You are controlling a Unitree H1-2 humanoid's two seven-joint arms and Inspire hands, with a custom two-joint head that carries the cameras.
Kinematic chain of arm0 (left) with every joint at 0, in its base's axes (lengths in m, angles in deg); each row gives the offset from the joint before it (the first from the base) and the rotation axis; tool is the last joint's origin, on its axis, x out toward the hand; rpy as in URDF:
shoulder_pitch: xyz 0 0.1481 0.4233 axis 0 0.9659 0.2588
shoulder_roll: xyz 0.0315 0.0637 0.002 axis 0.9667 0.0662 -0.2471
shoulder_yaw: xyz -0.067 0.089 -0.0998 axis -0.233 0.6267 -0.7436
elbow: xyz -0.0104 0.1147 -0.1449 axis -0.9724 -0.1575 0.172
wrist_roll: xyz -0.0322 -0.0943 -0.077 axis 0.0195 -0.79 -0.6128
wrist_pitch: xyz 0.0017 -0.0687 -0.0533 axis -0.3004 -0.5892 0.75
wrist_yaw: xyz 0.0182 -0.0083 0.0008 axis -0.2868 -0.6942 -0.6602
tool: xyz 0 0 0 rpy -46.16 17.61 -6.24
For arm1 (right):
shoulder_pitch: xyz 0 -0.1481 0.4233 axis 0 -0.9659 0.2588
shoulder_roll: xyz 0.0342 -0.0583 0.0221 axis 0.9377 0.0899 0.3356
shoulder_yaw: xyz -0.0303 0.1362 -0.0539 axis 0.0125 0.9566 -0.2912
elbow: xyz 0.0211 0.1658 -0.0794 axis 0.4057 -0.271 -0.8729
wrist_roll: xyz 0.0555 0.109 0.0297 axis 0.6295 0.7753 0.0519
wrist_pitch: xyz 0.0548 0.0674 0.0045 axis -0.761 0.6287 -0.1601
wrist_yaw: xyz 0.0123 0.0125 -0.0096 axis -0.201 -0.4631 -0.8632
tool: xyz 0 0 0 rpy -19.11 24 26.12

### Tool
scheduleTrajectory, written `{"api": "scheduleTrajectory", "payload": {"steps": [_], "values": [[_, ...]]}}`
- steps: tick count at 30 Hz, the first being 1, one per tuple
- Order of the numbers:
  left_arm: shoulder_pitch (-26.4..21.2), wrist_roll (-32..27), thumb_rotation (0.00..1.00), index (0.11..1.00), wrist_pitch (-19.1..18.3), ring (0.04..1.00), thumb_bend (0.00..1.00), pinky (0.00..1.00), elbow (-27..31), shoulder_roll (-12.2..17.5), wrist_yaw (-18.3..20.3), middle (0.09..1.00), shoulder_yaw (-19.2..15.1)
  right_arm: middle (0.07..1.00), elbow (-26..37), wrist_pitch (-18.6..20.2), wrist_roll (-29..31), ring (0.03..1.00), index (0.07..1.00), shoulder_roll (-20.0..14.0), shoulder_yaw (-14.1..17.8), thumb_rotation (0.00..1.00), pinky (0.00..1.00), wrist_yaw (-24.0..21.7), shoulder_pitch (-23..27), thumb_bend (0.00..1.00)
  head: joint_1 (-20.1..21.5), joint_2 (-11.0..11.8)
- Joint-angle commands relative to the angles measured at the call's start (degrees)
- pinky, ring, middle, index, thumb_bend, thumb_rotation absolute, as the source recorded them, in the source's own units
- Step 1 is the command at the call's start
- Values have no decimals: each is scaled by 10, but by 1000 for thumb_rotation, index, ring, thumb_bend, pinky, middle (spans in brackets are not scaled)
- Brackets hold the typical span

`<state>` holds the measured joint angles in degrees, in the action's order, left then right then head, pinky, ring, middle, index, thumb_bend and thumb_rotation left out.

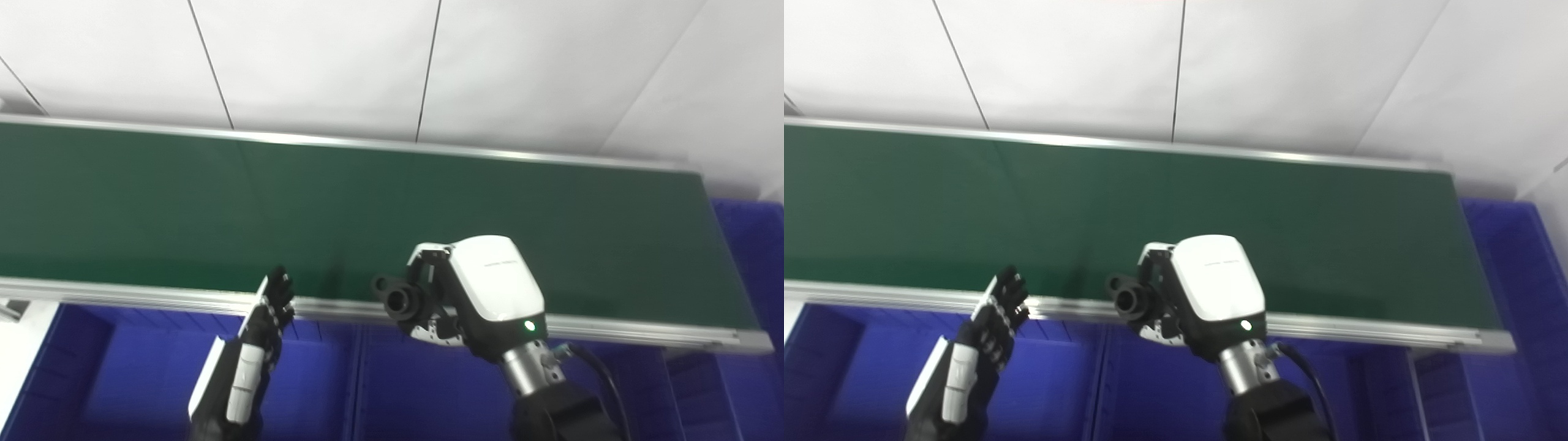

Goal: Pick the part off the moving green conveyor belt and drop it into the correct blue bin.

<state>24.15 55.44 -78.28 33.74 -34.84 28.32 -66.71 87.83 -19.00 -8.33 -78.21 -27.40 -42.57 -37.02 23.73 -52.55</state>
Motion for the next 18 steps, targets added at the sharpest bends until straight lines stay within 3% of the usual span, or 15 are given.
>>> {"api": "scheduleTrajectory", "payload": {"steps": [1,7,13,18], "values": [[5,-9,1000,1000,7,1000,567,1000,21,4,9,1000,-5,306,27,-31,-24,182,487,21,1,123,107,1,-9,514,0,0],[7,-6,1000,1000,4,1000,573,1000,31,7,13,1000,-11,308,31,-42,-75,183,486,56,8,128,108,-32,-56,511,2,-16],[7,-1,1000,1000,-6,1000,596,1000,40,6,13,1000,-12,292,-21,-48,-70,178,487,58,18,132,113,-32,-84,507,-3,-25],[7,2,1000,1000,-2,1000,596,1000,38,4,12,1000,-12,322,-76,-44,-85,204,489,58,20,137,134,-29,-77,507,-10,-24]]}}
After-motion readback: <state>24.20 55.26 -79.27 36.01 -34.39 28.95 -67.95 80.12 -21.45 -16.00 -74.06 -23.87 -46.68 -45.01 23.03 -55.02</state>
